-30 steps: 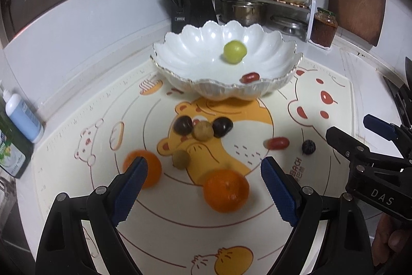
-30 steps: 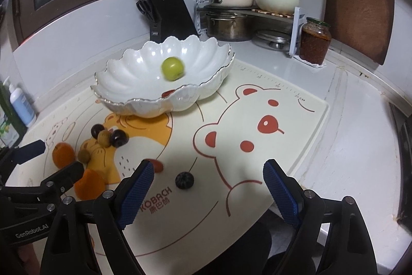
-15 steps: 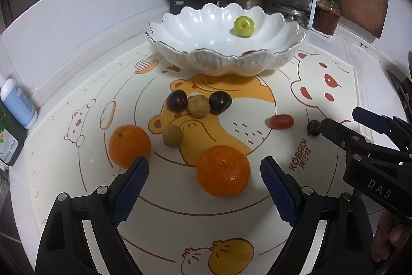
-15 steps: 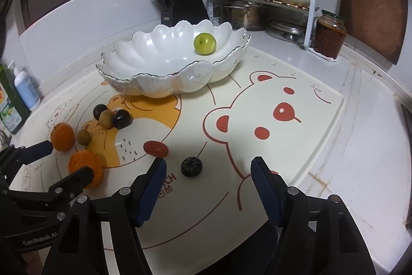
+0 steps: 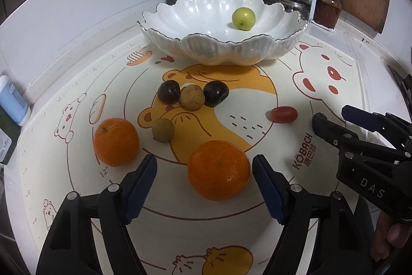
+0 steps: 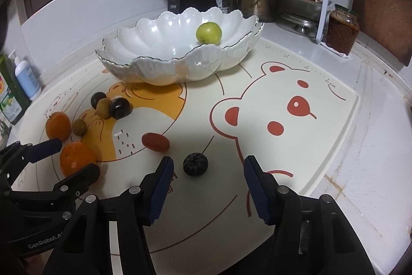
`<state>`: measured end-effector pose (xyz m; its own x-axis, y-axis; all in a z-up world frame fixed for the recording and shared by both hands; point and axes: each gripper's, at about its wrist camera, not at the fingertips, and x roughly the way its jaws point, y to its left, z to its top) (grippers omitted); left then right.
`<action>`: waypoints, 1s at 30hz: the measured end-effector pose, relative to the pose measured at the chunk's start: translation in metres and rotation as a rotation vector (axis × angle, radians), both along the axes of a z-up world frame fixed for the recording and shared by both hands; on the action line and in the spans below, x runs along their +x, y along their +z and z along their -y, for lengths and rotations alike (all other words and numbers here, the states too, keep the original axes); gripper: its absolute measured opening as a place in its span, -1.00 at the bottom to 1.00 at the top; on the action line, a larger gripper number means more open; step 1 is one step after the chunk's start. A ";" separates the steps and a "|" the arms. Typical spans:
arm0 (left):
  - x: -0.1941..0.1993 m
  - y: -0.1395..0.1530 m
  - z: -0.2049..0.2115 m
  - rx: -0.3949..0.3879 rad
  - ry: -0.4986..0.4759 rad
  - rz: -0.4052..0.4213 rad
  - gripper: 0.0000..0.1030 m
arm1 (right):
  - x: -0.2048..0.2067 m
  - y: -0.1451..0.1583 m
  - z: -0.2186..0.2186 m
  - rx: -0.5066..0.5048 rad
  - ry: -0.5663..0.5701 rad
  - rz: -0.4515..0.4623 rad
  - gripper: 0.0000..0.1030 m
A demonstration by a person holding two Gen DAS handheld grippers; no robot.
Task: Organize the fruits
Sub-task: 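Close the left tool on the tangerine while the right tool grips the blueberry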
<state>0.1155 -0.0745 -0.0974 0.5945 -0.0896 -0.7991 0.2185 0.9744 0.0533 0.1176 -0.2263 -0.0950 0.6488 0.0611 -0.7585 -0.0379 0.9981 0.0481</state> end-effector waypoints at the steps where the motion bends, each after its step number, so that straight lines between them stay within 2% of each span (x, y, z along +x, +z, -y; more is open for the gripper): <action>1: 0.001 -0.001 0.000 -0.001 0.002 -0.004 0.39 | 0.001 -0.001 0.000 0.001 0.004 -0.004 0.05; 11: 0.002 -0.005 0.002 -0.024 -0.016 -0.018 0.13 | 0.006 -0.010 -0.002 -0.001 0.019 -0.010 -0.26; 15: 0.002 -0.005 0.004 -0.039 -0.034 -0.023 -0.09 | 0.006 -0.010 -0.007 0.004 0.044 -0.008 -0.54; 30: -0.001 0.001 0.003 -0.051 -0.044 -0.023 -0.14 | 0.001 -0.004 -0.006 0.007 0.031 0.000 -0.56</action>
